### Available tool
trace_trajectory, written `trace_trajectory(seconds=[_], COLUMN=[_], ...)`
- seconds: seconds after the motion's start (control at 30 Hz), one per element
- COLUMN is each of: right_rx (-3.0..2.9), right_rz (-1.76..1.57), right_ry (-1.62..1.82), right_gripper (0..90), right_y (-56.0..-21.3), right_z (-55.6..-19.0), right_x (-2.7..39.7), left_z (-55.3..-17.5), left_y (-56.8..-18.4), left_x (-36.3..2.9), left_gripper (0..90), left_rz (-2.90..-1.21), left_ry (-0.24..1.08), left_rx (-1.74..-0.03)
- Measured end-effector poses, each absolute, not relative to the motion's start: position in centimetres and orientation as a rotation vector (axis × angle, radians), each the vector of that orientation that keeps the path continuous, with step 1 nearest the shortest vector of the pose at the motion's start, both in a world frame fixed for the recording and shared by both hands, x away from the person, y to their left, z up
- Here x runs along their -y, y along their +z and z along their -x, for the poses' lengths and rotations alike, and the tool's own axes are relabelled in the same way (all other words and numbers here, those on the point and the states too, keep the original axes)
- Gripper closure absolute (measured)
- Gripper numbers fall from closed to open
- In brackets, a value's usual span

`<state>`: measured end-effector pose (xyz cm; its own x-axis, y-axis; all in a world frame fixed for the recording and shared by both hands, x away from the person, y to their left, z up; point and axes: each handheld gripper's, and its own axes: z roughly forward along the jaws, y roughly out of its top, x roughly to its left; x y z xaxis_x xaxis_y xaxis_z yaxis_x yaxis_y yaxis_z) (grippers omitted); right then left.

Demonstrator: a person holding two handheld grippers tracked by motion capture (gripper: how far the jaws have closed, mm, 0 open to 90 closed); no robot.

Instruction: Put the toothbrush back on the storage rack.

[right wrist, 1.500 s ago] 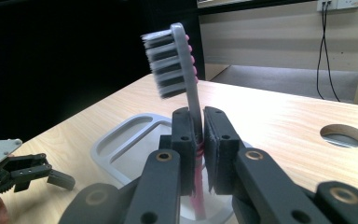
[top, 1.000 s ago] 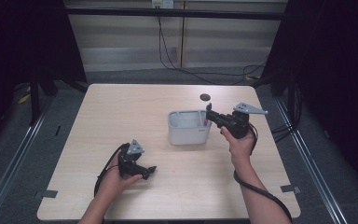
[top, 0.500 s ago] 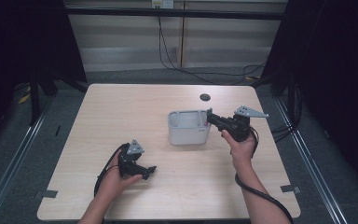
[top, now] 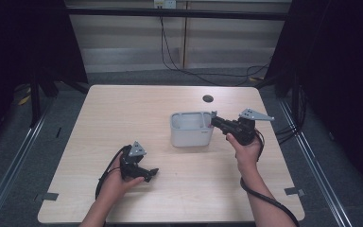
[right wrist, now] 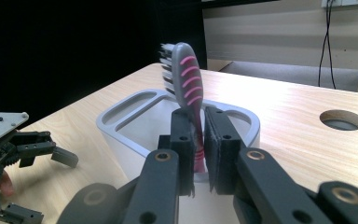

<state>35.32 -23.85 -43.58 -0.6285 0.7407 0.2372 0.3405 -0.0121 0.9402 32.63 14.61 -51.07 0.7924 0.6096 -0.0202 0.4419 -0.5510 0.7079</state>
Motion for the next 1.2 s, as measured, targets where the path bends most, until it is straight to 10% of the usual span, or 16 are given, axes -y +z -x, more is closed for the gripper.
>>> trace_trajectory(seconds=[1.2], right_rx=[-1.961], right_rz=[-1.099], right_ry=[1.607], right_gripper=[56.0], right_y=[-42.85], right_z=[-35.14], right_x=[23.41], left_z=[-32.63], left_y=[-51.07], left_x=[-14.61], left_gripper=[3.8], left_rz=[-2.244], left_ry=[0.295], left_rx=[-0.775])
